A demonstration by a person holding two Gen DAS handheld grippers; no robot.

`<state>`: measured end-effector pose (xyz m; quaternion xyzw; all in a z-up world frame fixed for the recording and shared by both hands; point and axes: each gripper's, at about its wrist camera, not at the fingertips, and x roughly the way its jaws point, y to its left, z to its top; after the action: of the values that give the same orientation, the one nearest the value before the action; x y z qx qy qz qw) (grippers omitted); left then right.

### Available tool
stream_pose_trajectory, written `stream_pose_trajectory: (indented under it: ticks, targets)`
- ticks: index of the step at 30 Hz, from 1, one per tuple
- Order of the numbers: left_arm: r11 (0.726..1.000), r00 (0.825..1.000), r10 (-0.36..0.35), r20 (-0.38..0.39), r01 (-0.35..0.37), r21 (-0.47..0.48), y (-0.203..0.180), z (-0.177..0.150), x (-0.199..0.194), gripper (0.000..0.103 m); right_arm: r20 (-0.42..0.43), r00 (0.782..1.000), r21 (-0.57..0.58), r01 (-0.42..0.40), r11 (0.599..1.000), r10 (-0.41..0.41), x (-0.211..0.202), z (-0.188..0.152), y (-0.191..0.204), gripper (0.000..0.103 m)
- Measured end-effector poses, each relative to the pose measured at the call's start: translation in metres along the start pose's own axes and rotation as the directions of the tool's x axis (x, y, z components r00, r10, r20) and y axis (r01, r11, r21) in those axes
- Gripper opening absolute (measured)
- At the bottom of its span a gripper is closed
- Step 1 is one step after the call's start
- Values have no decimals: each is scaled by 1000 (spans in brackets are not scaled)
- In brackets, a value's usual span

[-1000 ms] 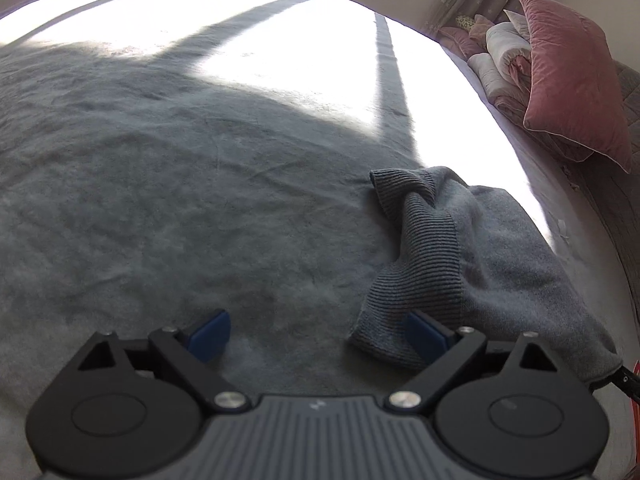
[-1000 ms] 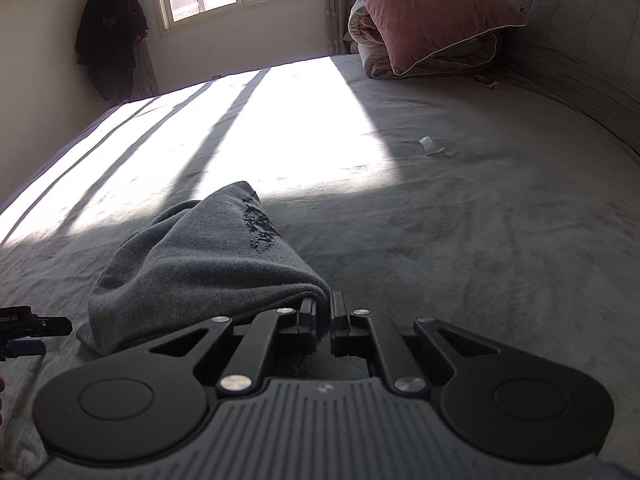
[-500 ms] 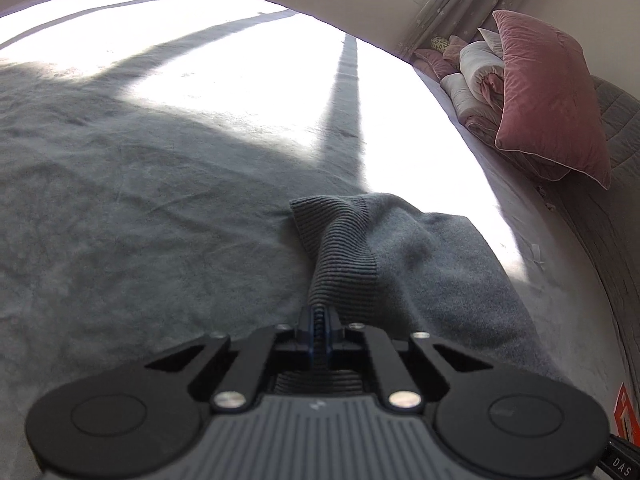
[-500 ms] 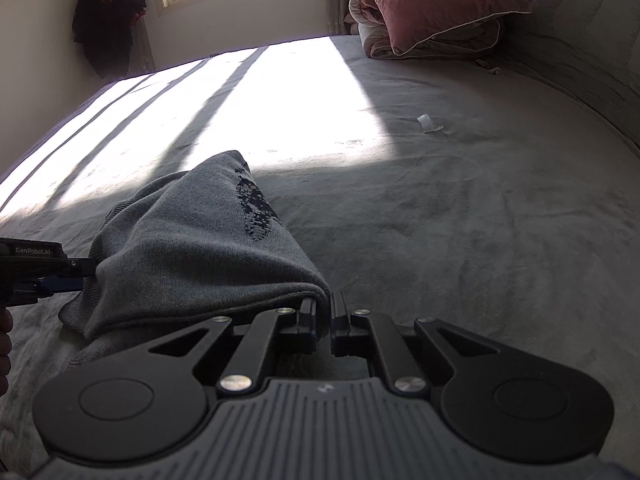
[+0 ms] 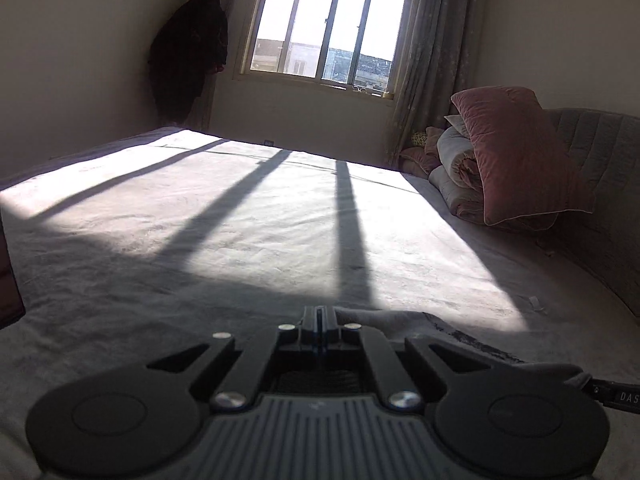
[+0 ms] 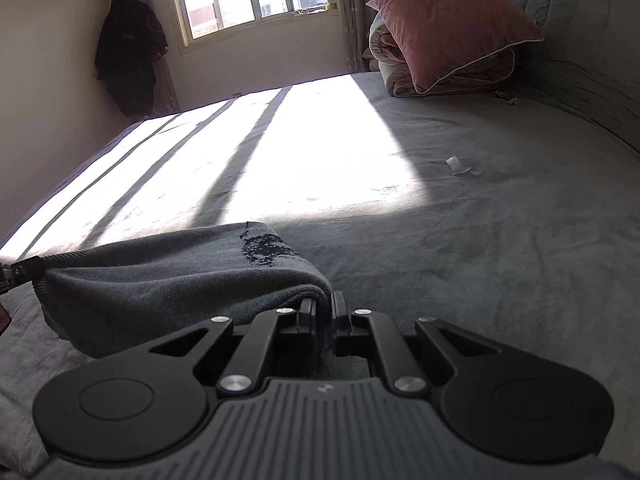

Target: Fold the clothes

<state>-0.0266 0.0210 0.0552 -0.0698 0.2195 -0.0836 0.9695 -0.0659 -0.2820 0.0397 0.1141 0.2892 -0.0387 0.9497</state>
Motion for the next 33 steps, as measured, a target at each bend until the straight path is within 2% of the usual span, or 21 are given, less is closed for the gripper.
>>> stream_pose_trajectory:
  ticks: [5,9,13,16,17,23,26,28,33]
  targets:
    - [999,1000,-2,8,1,33,14,4,-27,1,30,997,5,-77,997,77,-6,5,18,7]
    - [998,997,-47,-61,50,41,24,9,-43,1,39,984,24,-176,984,175,-7,8,32,7]
    - [986,976,-145,-162,156,62,25,11,-50,1,34,956,64,-293,954,291,-6,11,47,8]
    - [976,958,-182,-223,204,77,25,6,-50,1,16,931,62,-364,929,364,-4,10,61,8]
    - [972,952,-188,-243,215,90,25,3,-49,1,5,920,59,-391,919,391,-4,9,66,8]
    - [962,940,-186,-285,234,144,25,-2,-46,3,-80,864,-5,-500,866,498,-2,-2,95,8]
    - [961,935,-188,-301,239,139,28,0,-42,14,-148,834,0,-537,843,531,2,-12,102,8]
    - [963,932,-191,-308,239,127,29,2,-38,27,-194,812,14,-559,829,551,6,-19,106,8]
    - [967,929,-195,-314,236,100,23,4,-20,39,-285,775,-4,-589,808,563,8,-36,114,8]
